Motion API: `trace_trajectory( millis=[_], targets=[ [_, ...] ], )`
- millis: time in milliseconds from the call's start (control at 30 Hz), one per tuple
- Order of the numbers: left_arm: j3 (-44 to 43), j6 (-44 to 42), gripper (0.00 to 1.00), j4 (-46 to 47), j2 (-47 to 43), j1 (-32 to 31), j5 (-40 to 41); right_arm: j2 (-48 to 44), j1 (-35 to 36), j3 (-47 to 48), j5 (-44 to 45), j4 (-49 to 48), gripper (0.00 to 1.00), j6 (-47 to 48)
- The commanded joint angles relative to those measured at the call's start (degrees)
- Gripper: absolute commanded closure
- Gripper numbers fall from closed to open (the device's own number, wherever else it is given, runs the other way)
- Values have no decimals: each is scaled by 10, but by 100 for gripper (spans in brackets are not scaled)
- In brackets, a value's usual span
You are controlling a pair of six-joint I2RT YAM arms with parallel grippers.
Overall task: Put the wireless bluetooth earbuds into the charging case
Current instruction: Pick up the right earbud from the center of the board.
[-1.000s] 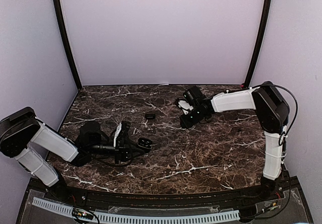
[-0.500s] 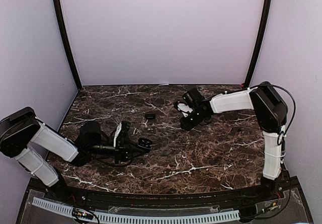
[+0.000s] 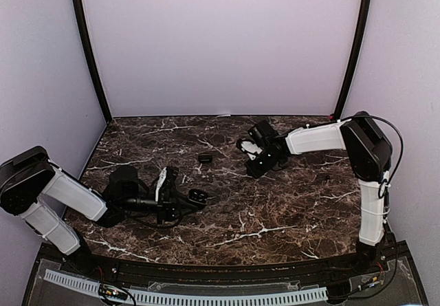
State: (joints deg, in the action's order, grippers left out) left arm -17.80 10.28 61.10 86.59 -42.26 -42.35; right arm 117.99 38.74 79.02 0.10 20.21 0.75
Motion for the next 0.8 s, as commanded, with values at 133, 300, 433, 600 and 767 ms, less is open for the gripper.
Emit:
trace_trajectory(
  millis=[133, 300, 433, 600, 767],
  targets=[
    [-8, -74, 86, -32, -13, 2, 7, -78, 4, -38, -133, 26, 86, -24],
    [-3, -141, 86, -9, -9, 1, 36, -143, 5, -81, -264, 39, 87, -35],
    [16, -197, 85, 73, 9, 0, 52, -183, 5, -103, -381, 51, 87, -45],
    [26, -275, 85, 143, 47, 0, 2, -210, 13, -118, -499, 53, 88, -57],
    [2, -312, 86, 112, 60, -5, 10, -223, 26, -135, -564, 22, 88, -85]
  ],
)
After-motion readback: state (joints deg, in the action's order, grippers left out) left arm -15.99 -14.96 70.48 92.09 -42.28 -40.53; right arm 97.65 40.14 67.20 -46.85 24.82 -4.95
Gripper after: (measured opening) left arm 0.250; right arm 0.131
